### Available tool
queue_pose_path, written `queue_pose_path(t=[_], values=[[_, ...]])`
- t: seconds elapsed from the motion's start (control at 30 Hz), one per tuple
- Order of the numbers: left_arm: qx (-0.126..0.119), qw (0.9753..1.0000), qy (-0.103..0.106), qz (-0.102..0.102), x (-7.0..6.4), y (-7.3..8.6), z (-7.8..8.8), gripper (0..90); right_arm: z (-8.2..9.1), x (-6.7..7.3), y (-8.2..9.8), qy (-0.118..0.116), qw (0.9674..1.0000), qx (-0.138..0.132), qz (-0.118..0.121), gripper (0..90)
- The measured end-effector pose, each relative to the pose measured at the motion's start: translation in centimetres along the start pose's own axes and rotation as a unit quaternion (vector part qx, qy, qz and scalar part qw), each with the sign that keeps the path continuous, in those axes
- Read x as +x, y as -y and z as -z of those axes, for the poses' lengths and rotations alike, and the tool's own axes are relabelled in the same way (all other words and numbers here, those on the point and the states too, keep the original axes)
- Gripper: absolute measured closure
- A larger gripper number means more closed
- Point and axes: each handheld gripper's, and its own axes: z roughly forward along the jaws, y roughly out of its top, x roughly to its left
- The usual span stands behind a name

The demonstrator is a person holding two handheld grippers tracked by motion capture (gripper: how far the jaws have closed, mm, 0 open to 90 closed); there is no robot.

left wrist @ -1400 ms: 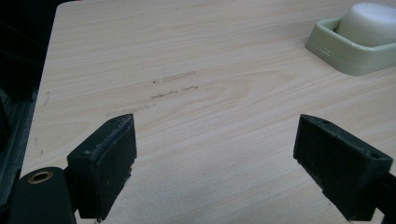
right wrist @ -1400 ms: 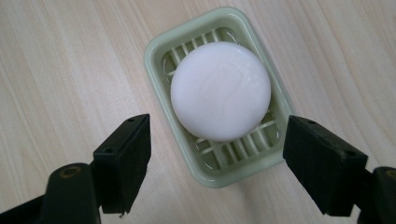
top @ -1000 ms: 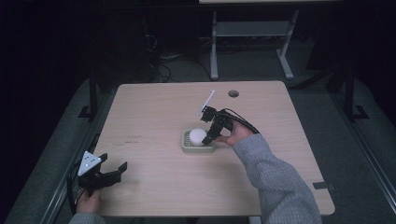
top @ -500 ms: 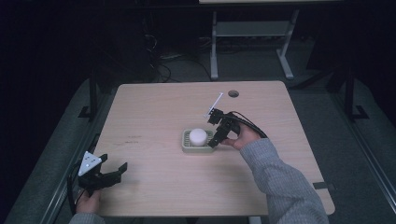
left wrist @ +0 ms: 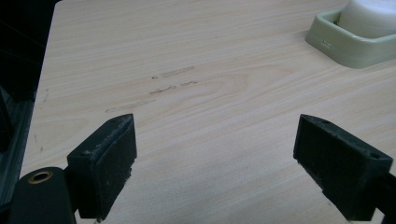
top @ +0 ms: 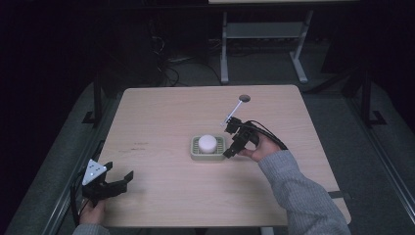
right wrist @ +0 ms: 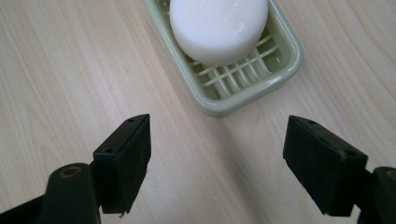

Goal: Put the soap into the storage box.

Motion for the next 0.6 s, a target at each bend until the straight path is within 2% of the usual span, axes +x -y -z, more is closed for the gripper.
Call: queue_pose_path(t=[0.6], values=[[0.003,1.0,0.001,-0.001,-0.1,0.1,-0.1,12.9,0.2,-0.5,3.4,0.0,0.9997,-0.007,-0.024,22.6]])
